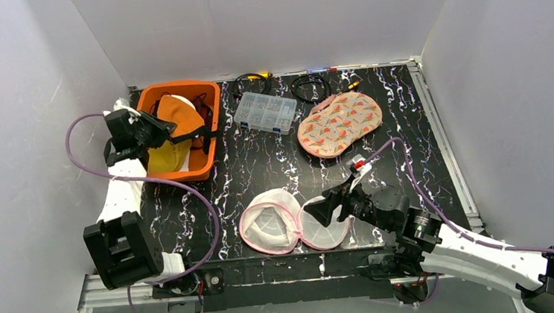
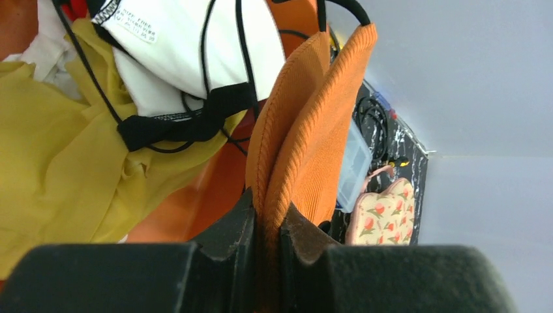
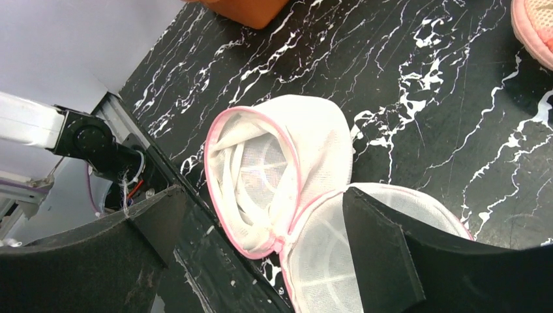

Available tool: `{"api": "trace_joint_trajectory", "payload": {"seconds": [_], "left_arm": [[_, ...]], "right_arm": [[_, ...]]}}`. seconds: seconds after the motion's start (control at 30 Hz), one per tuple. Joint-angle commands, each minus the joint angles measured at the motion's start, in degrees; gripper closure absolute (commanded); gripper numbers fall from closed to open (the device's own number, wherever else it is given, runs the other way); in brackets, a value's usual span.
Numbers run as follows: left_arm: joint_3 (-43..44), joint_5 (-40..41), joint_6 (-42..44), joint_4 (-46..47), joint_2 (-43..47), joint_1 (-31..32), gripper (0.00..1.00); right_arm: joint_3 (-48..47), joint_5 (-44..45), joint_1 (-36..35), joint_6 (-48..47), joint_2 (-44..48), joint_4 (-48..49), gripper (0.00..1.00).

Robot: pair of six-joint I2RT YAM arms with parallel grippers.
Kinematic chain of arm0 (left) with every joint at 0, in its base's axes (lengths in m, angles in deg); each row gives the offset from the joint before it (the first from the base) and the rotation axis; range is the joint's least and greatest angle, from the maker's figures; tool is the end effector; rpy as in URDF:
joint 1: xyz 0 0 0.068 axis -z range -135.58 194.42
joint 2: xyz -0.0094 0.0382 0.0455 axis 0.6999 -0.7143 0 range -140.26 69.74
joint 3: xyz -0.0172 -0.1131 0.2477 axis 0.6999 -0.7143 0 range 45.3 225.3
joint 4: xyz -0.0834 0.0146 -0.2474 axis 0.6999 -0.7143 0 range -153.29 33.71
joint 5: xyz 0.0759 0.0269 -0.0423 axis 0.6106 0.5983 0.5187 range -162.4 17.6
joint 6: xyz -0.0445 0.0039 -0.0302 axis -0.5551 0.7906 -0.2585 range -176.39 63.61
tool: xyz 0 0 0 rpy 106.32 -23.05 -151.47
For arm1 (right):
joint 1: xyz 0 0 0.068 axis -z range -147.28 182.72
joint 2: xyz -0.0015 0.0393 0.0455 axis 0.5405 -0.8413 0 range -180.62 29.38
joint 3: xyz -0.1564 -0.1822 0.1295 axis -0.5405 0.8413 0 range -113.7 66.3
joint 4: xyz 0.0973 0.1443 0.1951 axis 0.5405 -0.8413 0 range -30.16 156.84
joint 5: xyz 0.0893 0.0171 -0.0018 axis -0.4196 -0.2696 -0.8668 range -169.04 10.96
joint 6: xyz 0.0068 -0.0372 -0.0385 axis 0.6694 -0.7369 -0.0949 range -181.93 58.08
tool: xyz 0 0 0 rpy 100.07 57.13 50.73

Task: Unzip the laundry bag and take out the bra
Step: Place the bra in the bin.

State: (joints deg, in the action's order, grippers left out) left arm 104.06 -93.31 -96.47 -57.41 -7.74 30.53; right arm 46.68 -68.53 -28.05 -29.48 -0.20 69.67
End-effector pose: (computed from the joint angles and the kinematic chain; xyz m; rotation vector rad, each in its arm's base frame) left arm 0.3089 0.0633 0.3130 -0.6535 1.8353 -0.6547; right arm 0.0790 0.1279 0.2469 -0.2992 1.7844 1.0429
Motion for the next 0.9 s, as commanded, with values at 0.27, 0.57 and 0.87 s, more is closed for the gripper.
{"api": "trace_joint_trajectory", "payload": {"seconds": [0.27,0.57,0.87], "left_arm": [[-7.0,5.4,2.8,9.0,0.2,-1.9,1.00],[-7.9,9.1,2.3,1.9,-2.5,-3.4,1.00],[-10.6,7.6,1.1,-0.4,-4.5,-3.4,0.62]], "right_arm": [[3.5,-1.7,-0.1,2.3,2.4,1.8,0.03],[3.4,-0.6,-0.1,1.1,4.1,0.1,0.03],[-0.5,2.2,-0.1,-3.0,5.8,-6.1,0.03]]}}
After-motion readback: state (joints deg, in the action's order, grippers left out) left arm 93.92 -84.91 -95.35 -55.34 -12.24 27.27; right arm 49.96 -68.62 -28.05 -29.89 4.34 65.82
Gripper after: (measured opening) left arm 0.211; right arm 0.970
